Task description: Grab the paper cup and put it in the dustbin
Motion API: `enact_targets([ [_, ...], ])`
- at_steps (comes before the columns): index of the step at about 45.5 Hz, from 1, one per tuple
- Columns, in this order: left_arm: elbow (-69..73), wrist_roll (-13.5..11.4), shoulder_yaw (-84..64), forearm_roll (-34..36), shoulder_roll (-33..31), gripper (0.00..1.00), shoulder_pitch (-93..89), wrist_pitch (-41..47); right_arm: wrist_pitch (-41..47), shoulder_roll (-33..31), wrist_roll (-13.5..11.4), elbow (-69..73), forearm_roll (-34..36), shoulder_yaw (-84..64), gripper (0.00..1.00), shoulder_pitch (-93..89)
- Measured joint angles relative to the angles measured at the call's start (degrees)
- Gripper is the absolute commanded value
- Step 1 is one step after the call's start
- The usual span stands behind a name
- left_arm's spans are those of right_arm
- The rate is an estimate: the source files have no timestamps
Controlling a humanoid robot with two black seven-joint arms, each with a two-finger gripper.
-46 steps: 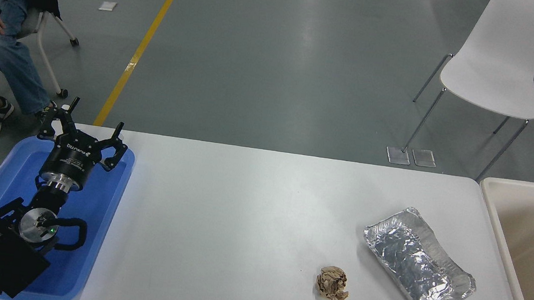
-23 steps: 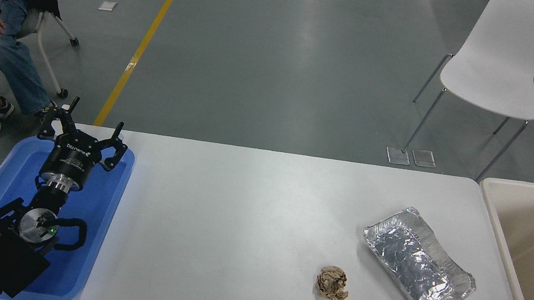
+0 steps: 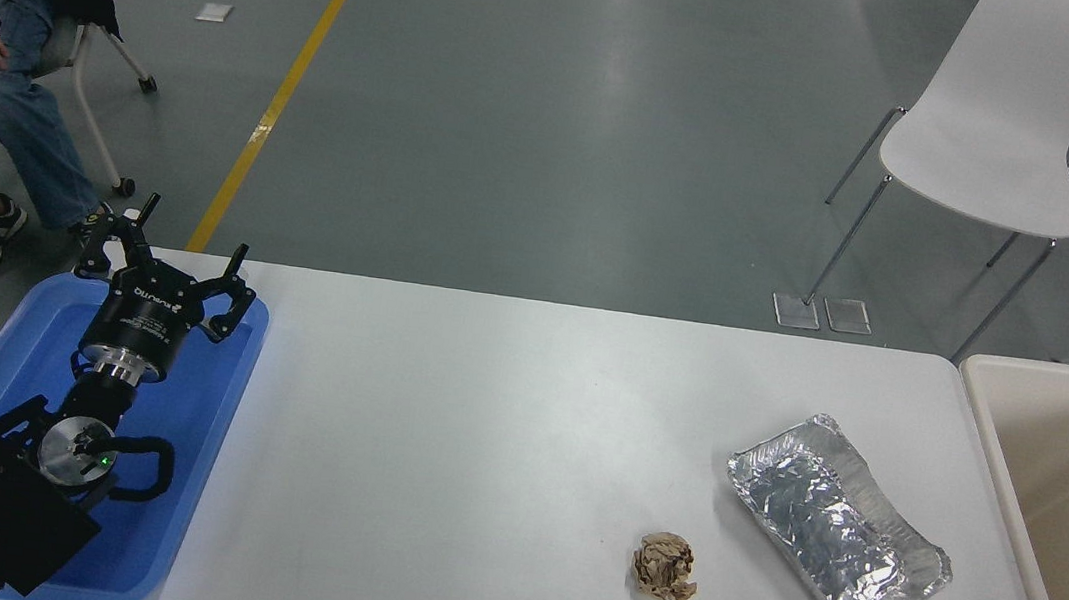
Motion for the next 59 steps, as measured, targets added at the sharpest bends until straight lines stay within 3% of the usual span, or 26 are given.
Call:
enact_targets([
  [20,0.01,0.00,0.00,0.00,-0.02,1.00,0.00,0.00,0.66,-2.40,-0.04,28.67,-0.38,-12.95,1.00,32.07],
  [31,0.01,0.00,0.00,-0.02,-0.02,1.00,0.00,0.00,5.53,-1.12,-0.07,42.52,-1.98,-16.88,1.00,47.07],
  [59,0.02,0.01,0.01,0.01,-0.01,1.00,0.01,0.00,30.01,1.71,-0.58,65.68,-10.41,-20.79,1.00,72.58],
])
